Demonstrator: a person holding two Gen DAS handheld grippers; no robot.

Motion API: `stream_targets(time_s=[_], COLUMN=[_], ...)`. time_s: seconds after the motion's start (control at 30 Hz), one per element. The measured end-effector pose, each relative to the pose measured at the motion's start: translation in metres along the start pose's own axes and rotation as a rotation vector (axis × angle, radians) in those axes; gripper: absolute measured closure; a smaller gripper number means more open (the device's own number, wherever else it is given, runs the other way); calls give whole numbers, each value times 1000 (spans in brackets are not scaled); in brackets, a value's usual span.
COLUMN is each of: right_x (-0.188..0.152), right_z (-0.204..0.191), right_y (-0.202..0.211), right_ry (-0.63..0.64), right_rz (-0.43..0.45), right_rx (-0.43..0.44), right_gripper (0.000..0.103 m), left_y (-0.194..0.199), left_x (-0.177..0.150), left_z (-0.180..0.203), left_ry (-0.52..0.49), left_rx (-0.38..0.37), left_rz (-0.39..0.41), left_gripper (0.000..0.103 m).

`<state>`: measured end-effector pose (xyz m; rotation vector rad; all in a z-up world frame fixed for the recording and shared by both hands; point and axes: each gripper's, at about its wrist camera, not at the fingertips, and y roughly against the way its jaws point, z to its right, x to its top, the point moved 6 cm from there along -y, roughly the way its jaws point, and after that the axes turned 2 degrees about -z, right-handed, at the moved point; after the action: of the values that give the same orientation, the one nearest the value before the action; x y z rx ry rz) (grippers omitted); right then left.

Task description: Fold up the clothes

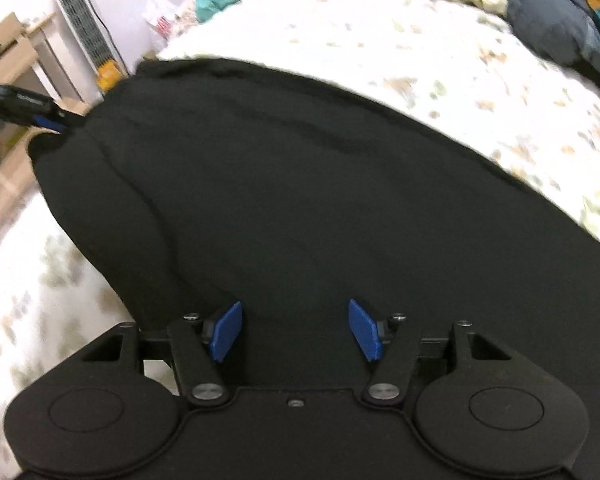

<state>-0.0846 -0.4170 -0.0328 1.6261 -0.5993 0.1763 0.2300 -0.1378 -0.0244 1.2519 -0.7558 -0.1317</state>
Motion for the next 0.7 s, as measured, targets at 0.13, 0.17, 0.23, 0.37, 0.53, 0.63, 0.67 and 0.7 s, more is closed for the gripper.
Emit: stream_targets(time_s=[0.13,0.17,0.23,0.37,0.53,0.63,0.67,0.7], right_x=[14,18,24,16,16,16,16,16], right_z=[-20,-22,-27,-34,-38,-37,-35,-34], right_y=[-7,-13,-27,-42,-44,-43,-42,-42], right_ry=[29,6,-70,-116,-129,-123,-118,-112], right_rz=[55,53,54,27,12,-7,-13,-18], right_rx=[-46,-60,-48,-58,-63,-51,-48,-46], right_gripper=[38,38,38,35,34,34,34,34], left_y=[-8,-8,-7,0,13,19,20,20], left_x=[-3,-4,-5,-13,-24,-33,-36,-39], left_z=[8,11,17,17,11,2,-2,-7], left_ry=[-46,-73,-113,-120,-112,-91,-84,-72], left_rx=[-26,-12,-5,-9,-18,-5,14,32], left_rz=[-8,0,10,-3,-16,-44,-50,-58], left_gripper=[72,74,95,97,100,103,103,103])
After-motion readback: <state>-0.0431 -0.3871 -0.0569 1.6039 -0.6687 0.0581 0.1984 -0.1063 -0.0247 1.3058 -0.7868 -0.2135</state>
